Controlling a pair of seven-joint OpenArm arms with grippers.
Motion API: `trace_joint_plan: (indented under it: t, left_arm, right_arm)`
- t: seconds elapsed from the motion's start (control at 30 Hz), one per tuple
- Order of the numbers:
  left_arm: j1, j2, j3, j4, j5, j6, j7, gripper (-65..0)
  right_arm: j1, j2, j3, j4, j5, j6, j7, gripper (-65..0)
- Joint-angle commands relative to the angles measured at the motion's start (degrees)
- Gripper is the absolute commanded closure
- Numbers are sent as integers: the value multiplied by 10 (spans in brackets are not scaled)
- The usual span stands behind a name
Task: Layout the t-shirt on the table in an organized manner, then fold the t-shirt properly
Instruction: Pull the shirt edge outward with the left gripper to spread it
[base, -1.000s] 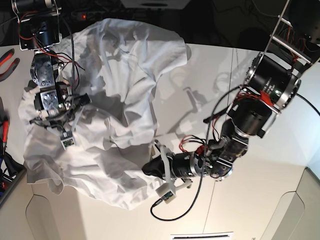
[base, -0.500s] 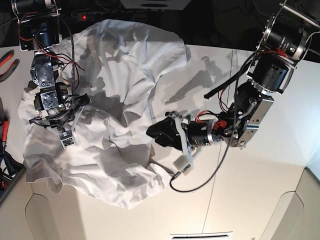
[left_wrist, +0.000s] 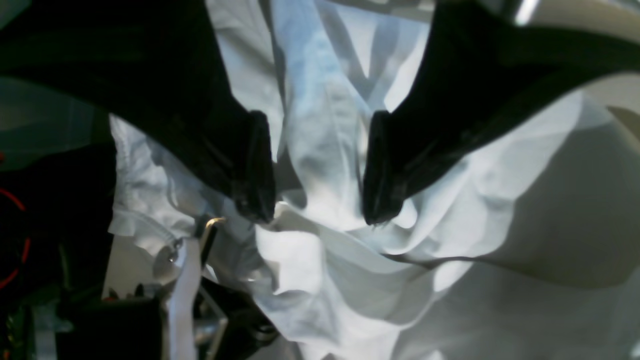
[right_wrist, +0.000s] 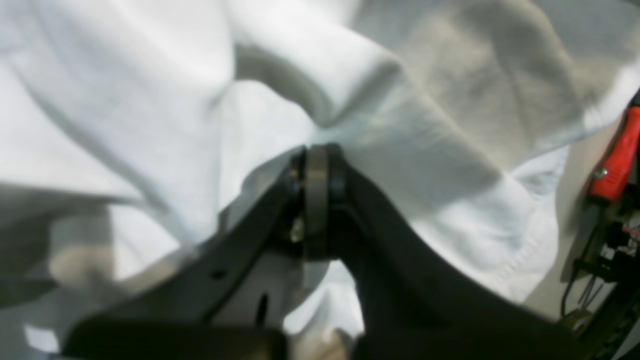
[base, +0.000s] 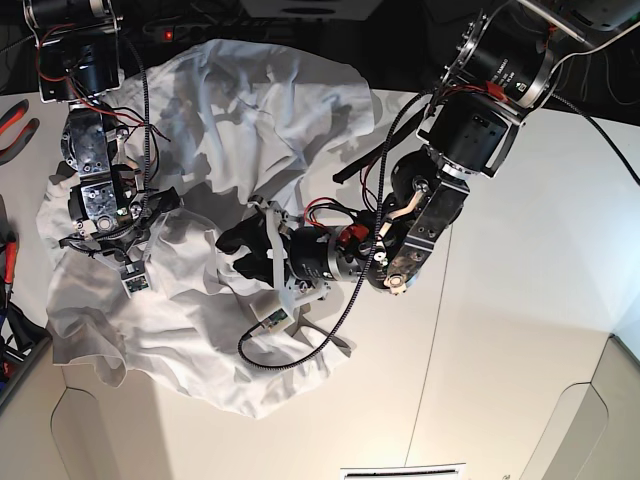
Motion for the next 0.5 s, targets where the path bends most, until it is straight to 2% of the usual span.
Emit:
trace_joint_plan:
  t: [0.0, 0.03, 0.13, 0.33, 0.47]
  left_arm:
    - [-14, 4, -2, 10, -7, -6, -7, -306]
    - [-14, 4, -2, 10, -6, -6, -1, -262]
    - [-14, 0, -2, 10, -6, -6, 10, 0]
    - [-12, -48, -11, 30, -14, -6, 14, 0]
    - [-4, -85, -47, 69, -83, -6, 69, 0]
  right_arm:
    - [-11, -3, -3, -8, 37, 28, -32, 0]
    - [-11, -4, -3, -8, 37, 28, -32, 0]
    - [-10, -4, -3, -8, 37, 28, -28, 0]
    - [-10, -3, -3, -8, 36, 28, -28, 0]
    - [-10, -3, -3, -8, 36, 26, -28, 0]
